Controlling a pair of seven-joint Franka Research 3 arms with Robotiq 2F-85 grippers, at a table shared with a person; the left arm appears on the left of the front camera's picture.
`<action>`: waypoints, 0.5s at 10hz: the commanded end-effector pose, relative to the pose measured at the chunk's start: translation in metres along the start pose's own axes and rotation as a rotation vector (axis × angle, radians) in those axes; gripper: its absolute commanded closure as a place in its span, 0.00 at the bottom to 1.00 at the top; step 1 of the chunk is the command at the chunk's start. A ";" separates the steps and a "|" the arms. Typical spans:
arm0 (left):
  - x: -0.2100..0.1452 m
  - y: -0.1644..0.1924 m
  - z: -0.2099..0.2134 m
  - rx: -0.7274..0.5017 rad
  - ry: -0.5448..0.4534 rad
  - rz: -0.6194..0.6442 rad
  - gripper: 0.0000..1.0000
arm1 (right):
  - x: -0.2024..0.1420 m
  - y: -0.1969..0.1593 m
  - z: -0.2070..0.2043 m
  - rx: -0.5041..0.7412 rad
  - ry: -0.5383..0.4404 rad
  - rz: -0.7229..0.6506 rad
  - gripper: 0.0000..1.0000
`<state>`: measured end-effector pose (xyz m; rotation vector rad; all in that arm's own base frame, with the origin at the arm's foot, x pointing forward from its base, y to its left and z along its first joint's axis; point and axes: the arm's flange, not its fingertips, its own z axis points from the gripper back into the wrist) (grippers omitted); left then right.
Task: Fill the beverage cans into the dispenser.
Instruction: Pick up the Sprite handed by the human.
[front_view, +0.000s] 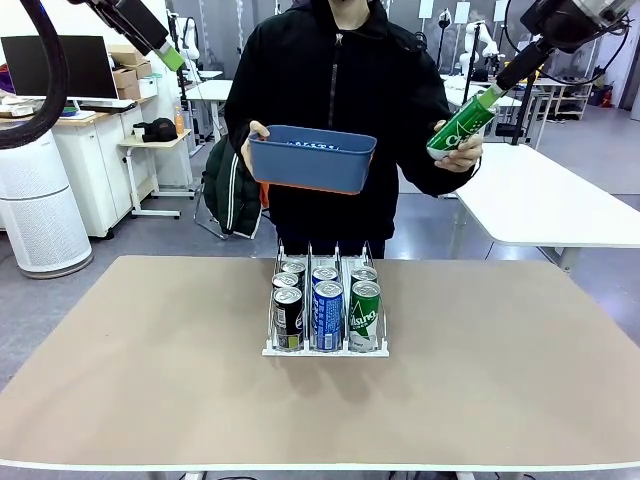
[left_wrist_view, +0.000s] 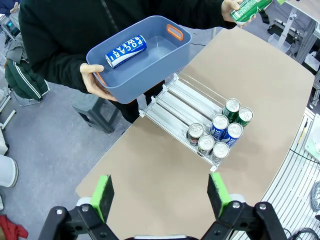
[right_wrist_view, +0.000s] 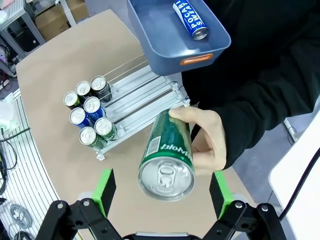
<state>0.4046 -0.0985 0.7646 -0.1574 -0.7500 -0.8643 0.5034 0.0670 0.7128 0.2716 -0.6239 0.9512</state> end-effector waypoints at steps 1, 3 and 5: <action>-0.001 0.000 0.001 -0.002 0.004 0.002 0.00 | 0.003 -0.009 -0.005 0.042 -0.014 -0.007 0.00; -0.001 0.000 0.001 -0.002 0.004 0.002 0.00 | 0.002 -0.016 -0.011 0.045 -0.011 -0.002 0.00; -0.001 0.000 0.001 -0.002 0.004 0.002 0.00 | -0.001 -0.017 -0.021 0.070 -0.010 -0.019 0.00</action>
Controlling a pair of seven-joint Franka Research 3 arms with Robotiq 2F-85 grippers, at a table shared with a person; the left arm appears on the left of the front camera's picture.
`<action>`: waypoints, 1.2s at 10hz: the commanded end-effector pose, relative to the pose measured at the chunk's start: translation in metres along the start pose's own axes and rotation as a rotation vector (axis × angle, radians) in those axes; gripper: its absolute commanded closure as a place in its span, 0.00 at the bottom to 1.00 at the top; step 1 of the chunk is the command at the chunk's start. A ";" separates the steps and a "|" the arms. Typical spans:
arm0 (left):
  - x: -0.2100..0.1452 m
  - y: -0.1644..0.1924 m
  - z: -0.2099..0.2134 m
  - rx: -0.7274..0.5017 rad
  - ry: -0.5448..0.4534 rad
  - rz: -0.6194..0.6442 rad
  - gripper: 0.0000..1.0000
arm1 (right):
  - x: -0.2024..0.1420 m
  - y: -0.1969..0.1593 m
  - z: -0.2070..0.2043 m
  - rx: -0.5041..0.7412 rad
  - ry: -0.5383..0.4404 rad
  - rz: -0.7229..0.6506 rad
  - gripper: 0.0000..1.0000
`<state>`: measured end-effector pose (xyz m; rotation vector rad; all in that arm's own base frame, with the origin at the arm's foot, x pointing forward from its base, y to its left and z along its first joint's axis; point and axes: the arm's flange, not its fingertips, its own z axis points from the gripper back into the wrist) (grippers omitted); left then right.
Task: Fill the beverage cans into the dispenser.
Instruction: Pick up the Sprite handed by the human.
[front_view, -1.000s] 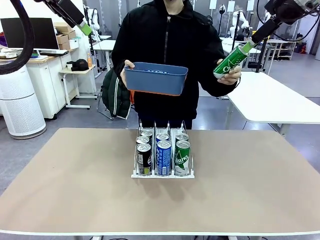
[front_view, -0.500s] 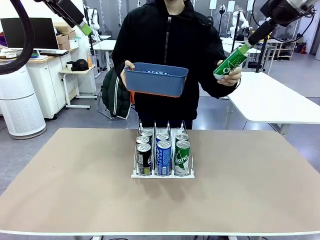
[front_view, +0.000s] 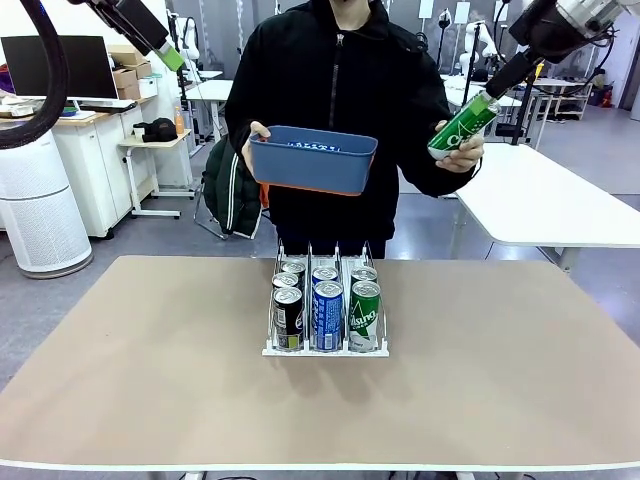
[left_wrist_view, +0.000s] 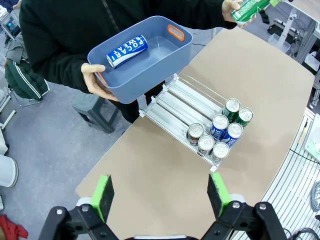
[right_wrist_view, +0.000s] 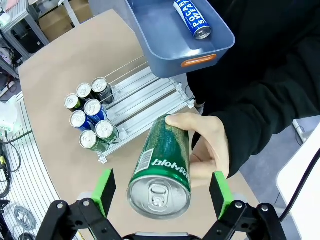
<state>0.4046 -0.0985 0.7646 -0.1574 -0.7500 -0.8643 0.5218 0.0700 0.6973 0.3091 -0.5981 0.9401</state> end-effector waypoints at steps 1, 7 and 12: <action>-0.001 0.000 0.001 -0.002 0.004 0.002 0.00 | -0.001 -0.007 -0.003 0.038 -0.006 0.006 0.00; -0.001 0.000 0.001 -0.002 0.004 0.002 0.00 | -0.004 -0.017 -0.014 0.067 0.019 -0.046 0.00; -0.001 0.000 0.001 -0.002 0.004 0.002 0.00 | -0.006 -0.013 -0.015 0.040 0.019 -0.050 1.00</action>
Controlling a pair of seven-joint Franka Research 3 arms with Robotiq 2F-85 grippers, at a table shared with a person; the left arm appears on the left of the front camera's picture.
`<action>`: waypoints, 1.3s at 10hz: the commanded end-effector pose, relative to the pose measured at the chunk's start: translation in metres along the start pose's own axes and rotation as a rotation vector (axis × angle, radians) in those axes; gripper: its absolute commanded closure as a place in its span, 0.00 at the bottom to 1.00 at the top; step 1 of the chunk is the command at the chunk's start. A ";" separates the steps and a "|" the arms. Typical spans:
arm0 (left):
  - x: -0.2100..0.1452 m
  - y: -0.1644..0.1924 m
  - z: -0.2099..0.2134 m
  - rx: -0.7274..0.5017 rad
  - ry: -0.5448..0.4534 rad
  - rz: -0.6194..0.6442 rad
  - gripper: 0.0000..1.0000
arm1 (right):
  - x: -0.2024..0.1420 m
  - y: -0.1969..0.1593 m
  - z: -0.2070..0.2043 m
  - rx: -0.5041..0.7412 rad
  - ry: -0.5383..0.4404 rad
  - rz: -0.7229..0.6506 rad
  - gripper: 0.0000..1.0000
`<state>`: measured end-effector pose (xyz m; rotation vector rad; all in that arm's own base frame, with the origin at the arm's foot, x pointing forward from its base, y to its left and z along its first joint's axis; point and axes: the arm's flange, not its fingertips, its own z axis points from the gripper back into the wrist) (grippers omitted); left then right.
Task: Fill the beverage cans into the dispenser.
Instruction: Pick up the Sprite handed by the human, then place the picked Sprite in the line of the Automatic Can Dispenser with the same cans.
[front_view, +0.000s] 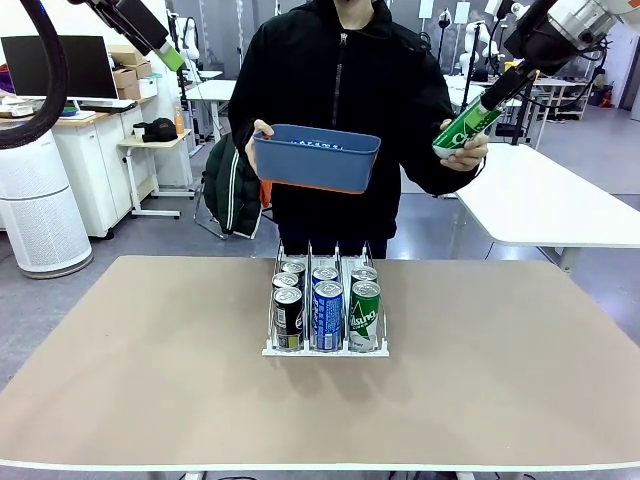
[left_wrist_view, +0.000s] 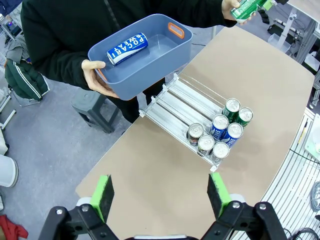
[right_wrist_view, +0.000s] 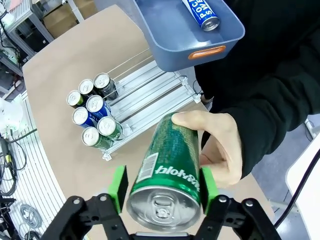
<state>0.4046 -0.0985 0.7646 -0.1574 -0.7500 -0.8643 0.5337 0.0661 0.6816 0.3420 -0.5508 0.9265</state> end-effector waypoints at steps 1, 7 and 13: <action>-0.001 0.000 0.001 -0.002 0.004 0.002 0.00 | 0.000 0.000 0.001 0.002 -0.004 -0.023 0.64; -0.001 0.000 0.001 -0.002 0.004 0.002 0.00 | -0.001 -0.001 0.001 0.017 -0.018 -0.009 1.00; -0.001 0.000 0.001 -0.002 0.004 0.002 0.00 | -0.001 -0.002 0.001 -0.002 -0.001 -0.009 1.00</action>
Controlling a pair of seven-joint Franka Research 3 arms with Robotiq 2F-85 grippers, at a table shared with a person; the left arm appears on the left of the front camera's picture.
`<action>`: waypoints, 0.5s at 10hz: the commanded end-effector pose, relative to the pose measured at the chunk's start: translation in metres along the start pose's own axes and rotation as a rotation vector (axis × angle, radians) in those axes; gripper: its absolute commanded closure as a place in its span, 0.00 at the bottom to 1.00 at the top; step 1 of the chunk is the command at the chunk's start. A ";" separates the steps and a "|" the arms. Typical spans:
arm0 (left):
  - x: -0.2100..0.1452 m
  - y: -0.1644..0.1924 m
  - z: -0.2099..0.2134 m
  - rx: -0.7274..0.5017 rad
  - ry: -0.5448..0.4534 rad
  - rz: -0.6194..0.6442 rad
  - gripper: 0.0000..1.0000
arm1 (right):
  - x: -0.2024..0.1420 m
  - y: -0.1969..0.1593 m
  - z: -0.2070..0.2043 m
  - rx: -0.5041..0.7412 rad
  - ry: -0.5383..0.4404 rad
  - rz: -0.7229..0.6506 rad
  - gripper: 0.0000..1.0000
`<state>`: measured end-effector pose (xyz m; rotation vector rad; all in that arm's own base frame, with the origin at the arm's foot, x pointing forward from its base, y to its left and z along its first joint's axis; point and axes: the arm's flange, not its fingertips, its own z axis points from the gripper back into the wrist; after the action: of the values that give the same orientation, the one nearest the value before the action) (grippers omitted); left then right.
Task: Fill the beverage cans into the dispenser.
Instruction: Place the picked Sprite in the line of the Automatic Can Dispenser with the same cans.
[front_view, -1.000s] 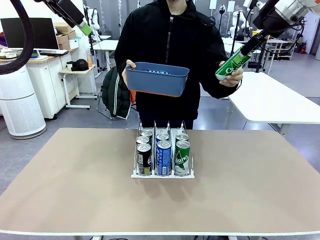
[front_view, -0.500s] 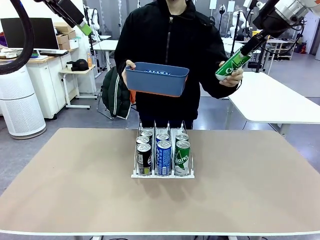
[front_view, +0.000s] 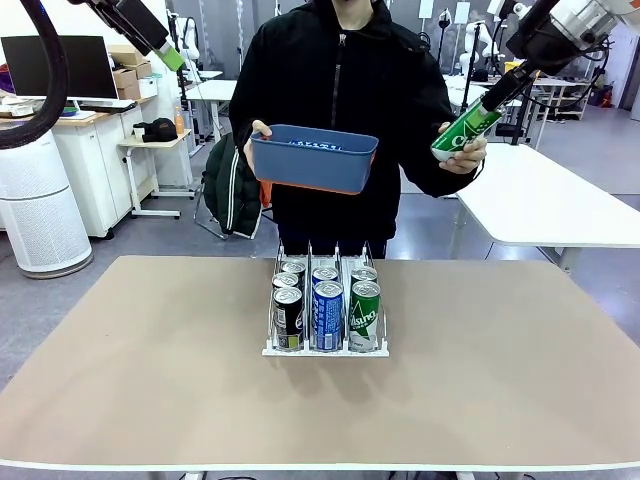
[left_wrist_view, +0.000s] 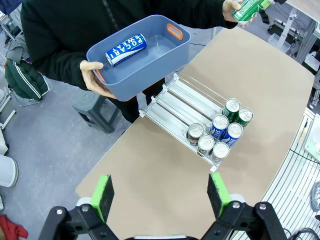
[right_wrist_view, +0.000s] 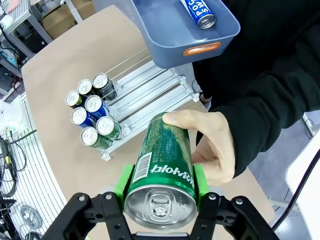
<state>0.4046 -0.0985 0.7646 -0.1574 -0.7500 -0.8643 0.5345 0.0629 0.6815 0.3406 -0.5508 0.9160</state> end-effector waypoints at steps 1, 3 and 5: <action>-0.001 0.000 0.001 -0.002 0.004 0.002 0.00 | 0.000 0.001 -0.001 0.002 0.000 0.001 1.00; -0.001 0.000 0.001 -0.002 0.004 0.002 0.00 | 0.000 0.001 -0.001 0.002 0.000 0.001 1.00; -0.001 0.000 0.001 -0.002 0.004 0.002 0.00 | 0.000 0.001 -0.001 0.002 0.000 0.001 1.00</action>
<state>0.4046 -0.0985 0.7646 -0.1574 -0.7500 -0.8643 0.5346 0.0624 0.6816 0.3401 -0.5515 0.9152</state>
